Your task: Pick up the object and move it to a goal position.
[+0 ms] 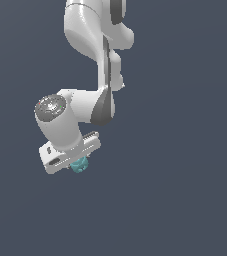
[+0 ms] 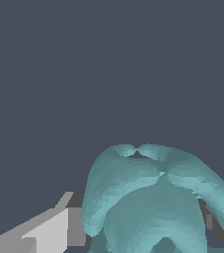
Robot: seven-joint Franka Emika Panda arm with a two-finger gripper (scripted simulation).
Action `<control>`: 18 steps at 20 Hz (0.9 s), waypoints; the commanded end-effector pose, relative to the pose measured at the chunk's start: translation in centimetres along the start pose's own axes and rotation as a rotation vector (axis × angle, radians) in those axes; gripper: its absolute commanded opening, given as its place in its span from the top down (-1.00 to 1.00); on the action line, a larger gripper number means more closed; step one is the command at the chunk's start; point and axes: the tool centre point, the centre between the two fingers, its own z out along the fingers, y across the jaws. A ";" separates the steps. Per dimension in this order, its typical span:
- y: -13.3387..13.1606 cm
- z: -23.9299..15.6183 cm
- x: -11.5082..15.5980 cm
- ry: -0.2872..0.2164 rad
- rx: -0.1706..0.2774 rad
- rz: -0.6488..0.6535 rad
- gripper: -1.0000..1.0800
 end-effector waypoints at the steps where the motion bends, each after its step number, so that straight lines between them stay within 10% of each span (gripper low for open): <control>1: 1.3 -0.5 0.3 0.000 0.000 0.000 1.00; 18: 5.3 -1.9 1.6 -0.001 0.000 -0.001 1.00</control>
